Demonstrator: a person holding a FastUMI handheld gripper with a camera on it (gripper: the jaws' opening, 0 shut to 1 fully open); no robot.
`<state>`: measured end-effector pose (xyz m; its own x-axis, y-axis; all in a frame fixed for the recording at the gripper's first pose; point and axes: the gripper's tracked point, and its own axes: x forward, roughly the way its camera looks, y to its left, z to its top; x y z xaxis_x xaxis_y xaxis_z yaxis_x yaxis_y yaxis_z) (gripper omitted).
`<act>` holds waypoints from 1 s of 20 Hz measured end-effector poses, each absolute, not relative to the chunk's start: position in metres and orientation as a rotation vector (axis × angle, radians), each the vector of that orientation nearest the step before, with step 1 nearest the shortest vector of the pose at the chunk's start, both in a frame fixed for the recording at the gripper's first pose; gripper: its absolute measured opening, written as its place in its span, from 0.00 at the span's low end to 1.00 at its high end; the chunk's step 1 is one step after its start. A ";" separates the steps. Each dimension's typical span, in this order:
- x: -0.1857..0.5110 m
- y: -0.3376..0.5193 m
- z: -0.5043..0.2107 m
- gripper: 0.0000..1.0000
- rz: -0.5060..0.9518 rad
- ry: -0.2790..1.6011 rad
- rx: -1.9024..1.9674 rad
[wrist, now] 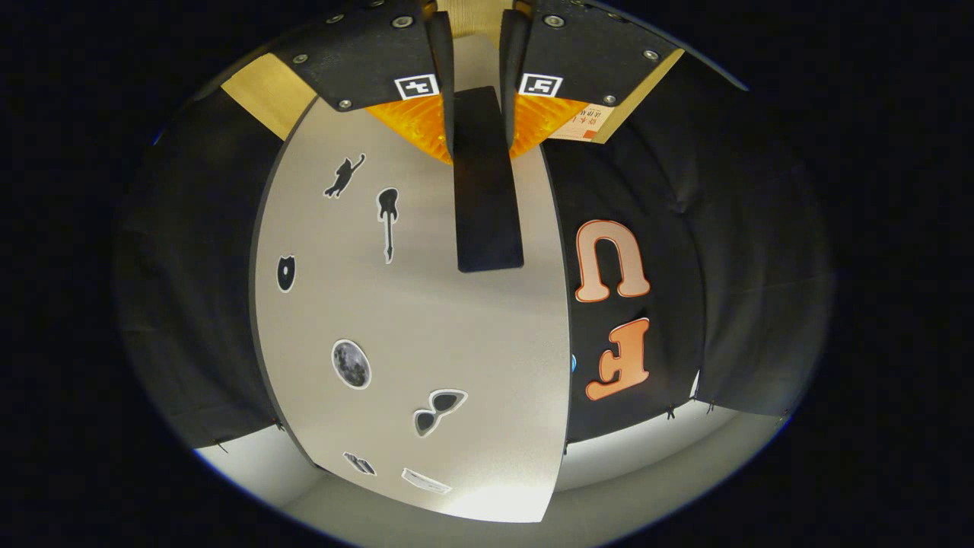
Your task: Open the shoe cabinet door, grab the shoes and put them into the shoe cabinet, then close the shoe cabinet door.
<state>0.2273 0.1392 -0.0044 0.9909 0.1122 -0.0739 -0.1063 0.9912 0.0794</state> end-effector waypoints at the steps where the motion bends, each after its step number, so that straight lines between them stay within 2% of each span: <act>1: 0.222 0.136 -0.005 0.22 0.108 0.086 0.077; 20: 0.169 0.062 -0.020 0.20 0.032 0.109 0.120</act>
<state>0.1692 0.0620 -0.0202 0.9936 0.0380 -0.1062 -0.0249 0.9923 0.1216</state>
